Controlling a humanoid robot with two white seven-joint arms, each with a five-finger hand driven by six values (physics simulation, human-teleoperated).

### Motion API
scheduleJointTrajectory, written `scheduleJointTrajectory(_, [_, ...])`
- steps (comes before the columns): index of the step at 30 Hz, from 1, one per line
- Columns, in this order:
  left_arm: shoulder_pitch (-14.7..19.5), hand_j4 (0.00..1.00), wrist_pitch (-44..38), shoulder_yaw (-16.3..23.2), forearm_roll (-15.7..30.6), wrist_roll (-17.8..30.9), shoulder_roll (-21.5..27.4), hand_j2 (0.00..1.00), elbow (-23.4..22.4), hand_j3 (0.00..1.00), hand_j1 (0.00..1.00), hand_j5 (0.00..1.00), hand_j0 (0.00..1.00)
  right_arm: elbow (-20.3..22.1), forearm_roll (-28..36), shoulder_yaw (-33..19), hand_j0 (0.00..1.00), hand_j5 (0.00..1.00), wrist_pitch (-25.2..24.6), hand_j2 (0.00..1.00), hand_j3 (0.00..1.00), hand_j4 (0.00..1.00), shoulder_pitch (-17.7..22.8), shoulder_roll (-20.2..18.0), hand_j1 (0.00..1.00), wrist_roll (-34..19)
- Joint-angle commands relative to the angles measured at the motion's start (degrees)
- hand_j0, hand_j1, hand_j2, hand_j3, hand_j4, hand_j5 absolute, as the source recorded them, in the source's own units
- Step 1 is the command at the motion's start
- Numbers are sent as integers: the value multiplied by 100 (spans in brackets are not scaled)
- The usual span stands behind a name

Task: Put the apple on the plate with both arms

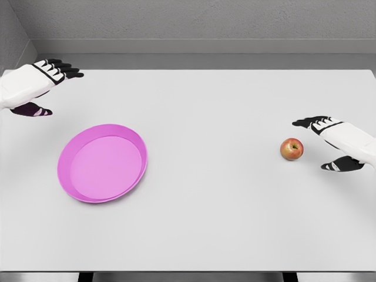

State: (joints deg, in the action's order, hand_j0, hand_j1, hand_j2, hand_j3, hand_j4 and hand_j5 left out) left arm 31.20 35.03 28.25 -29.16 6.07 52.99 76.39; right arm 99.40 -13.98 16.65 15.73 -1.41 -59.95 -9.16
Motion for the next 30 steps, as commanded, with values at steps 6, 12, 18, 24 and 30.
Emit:
scheduleJointTrajectory(6, [-9,100,-3,-4,34,9,10,100,8,100,100,100,100,-157,54,-39,100,100,-97,100,100,100,-9,27,100,20])
scheduleJointTrajectory(12, [-9,100,-3,-4,34,9,10,100,8,100,100,100,100,-105,36,84,100,100,-659,100,100,100,-343,159,100,-955])
scheduleJointTrajectory(18, [-9,100,-3,-4,34,9,10,100,-1,100,100,100,100,-140,36,919,100,100,-985,100,100,100,-1160,476,100,-1835])
scheduleJointTrajectory(24, [-9,100,-3,-4,25,9,10,100,-1,100,100,100,100,-149,27,1315,100,100,-1450,100,100,100,-1722,642,100,-2107])
scheduleJointTrajectory(30, [-9,100,-3,-4,25,9,10,100,-10,100,100,100,100,-272,18,1420,100,100,-1740,100,100,100,-1846,687,100,-2125])
